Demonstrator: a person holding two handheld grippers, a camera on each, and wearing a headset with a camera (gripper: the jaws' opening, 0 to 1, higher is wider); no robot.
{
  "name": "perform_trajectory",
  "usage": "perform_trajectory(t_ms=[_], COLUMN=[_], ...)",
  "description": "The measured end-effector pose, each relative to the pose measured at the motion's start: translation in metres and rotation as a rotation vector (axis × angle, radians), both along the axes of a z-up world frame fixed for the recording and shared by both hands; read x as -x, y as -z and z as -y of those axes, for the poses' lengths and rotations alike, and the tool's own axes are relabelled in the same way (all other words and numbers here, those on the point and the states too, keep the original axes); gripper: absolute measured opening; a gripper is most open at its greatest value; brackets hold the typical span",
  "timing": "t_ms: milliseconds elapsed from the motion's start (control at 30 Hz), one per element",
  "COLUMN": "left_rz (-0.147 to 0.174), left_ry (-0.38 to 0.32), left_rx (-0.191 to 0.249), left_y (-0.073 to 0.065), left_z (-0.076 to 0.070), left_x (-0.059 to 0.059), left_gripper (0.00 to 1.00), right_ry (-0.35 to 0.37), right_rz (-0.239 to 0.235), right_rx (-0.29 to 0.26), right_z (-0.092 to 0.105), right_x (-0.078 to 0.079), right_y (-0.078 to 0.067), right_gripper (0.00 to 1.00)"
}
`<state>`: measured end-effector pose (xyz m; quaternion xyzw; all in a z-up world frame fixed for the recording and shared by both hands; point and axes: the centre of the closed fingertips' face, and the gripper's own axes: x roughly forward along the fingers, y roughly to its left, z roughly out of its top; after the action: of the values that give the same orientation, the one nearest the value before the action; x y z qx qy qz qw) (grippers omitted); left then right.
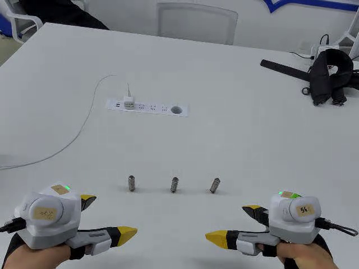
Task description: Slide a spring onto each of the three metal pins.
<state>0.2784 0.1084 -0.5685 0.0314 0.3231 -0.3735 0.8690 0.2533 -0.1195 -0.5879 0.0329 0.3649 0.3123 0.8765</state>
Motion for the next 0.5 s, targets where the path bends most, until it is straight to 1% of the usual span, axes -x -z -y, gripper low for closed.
perform_trajectory(t_ms=[67, 233, 333, 500], left_rz=[-0.002, -0.003, -0.002, -0.003], left_ry=[0.003, 0.008, 0.008, 0.006], left_rx=[-0.001, -0.002, -0.004, -0.004], left_y=[0.0003, -0.0005, -0.0003, 0.0], left_z=[0.0007, 0.0025, 0.0021, 0.0016], left_x=[0.0003, 0.0002, -0.0011, -0.0011], left_gripper=[0.8, 0.81, 0.81, 0.81], right_ry=[-0.004, 0.001, -0.009, -0.009], right_rz=[-0.001, 0.0, -0.001, -0.001], right_rx=[0.007, 0.004, 0.014, 0.014], right_z=[0.0005, 0.0017, 0.0018, 0.002], right_x=[0.0, -0.001, -0.0004, -0.001], right_y=[0.0007, -0.0003, 0.0004, 0.0007], right_gripper=[0.89, 0.89, 0.89, 0.89])
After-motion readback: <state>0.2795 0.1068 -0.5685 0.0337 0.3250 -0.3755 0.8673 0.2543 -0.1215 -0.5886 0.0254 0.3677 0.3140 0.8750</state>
